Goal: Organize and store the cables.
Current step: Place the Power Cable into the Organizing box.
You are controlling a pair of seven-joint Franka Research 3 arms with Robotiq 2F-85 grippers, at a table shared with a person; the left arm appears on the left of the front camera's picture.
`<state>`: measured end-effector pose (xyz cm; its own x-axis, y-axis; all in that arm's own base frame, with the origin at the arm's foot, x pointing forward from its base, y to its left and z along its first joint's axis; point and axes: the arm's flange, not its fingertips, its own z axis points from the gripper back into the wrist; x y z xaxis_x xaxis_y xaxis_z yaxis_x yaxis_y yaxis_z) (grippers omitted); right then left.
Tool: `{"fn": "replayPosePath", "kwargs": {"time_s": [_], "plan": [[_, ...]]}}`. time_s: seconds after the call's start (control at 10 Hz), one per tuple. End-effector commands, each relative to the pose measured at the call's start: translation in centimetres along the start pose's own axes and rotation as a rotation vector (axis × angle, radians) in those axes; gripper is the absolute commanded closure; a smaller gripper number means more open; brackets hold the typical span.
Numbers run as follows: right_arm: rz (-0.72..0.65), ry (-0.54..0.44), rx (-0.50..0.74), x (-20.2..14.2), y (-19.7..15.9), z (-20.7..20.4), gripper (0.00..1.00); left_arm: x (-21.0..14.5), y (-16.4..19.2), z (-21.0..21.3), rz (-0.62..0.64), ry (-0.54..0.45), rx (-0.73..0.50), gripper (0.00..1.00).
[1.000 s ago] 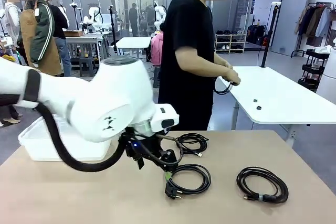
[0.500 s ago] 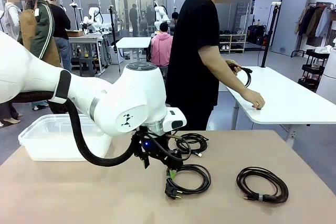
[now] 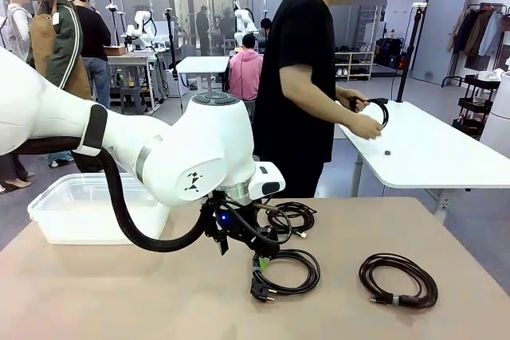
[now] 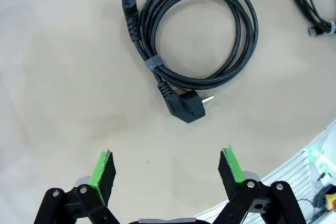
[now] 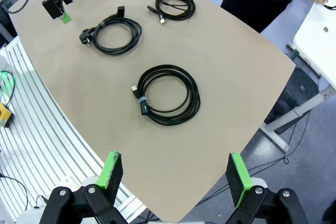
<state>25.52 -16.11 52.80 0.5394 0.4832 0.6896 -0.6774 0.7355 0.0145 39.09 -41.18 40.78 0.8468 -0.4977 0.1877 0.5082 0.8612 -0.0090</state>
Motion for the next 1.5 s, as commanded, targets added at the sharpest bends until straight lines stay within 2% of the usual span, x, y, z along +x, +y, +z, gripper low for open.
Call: {"fn": "replayPosePath", "kwargs": {"time_s": [0.0,0.1,0.3,0.7,1.0,1.2,1.3,1.4], "plan": [[0.007,-0.005,-0.006,0.1,-0.1,0.0,0.00,1.5,0.0,-0.9,0.037,0.019,0.051,0.00],[0.007,-0.005,-0.006,0.1,-0.1,0.0,0.00,3.0,-0.1,-1.6,0.085,0.032,0.045,0.00],[0.007,-0.005,-0.006,0.1,-0.1,0.0,0.00,5.1,0.3,-3.5,0.273,0.086,0.061,0.00],[0.007,-0.005,-0.006,0.1,-0.1,0.0,0.00,7.2,0.4,-7.9,0.495,0.158,0.089,0.00],[0.007,-0.005,-0.006,0.1,-0.1,0.0,0.00,7.7,0.2,-10.4,0.599,0.139,0.094,0.00],[0.007,-0.005,-0.006,0.1,-0.1,0.0,0.00,8.0,0.4,-11.5,0.624,0.156,0.111,0.00],[0.007,-0.005,-0.006,0.1,-0.1,0.0,0.00,8.1,0.5,-11.6,0.641,0.162,0.075,0.00],[0.007,-0.005,-0.006,0.1,-0.1,0.0,0.00,8.0,0.6,-11.5,0.659,0.150,0.066,0.11]]}}
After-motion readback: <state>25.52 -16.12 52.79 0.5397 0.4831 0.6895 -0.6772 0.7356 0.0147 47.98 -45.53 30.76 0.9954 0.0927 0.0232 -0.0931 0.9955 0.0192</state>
